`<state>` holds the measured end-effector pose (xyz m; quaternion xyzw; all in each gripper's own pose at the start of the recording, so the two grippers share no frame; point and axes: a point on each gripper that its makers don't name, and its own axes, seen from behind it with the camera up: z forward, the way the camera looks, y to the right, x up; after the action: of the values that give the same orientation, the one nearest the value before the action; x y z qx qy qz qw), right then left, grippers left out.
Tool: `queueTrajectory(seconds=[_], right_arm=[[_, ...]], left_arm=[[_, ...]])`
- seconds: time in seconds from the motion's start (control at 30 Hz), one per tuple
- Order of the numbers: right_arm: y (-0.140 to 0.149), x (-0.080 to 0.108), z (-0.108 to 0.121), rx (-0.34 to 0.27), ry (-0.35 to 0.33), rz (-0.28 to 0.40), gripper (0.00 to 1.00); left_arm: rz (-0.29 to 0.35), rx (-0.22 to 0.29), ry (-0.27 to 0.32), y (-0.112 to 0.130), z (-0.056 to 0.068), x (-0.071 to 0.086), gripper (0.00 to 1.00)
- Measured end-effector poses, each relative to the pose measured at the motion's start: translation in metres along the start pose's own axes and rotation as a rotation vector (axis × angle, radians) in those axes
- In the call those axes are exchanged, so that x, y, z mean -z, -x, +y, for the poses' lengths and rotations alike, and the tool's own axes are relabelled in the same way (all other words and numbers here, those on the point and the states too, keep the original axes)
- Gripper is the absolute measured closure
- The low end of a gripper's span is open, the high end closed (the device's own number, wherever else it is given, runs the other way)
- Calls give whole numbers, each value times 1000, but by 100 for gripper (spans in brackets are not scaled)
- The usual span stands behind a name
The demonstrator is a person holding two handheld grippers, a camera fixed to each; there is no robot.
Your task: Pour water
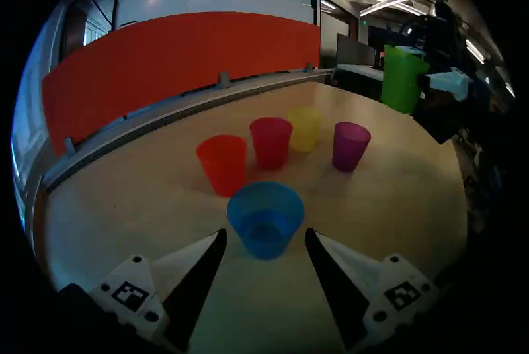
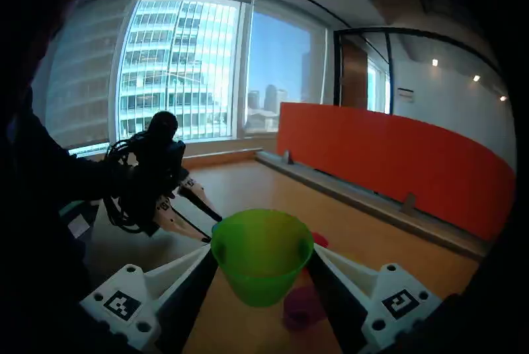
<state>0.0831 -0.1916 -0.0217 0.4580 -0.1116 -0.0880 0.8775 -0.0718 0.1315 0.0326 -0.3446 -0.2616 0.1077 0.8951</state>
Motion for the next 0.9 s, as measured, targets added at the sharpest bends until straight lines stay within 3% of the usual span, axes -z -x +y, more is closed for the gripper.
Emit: queueTrajectory(seconds=[0.9], right_arm=[[-20,9,7,-14,16,44,9]], left_arm=[[-39,38,22,-4,-2,-35,12]])
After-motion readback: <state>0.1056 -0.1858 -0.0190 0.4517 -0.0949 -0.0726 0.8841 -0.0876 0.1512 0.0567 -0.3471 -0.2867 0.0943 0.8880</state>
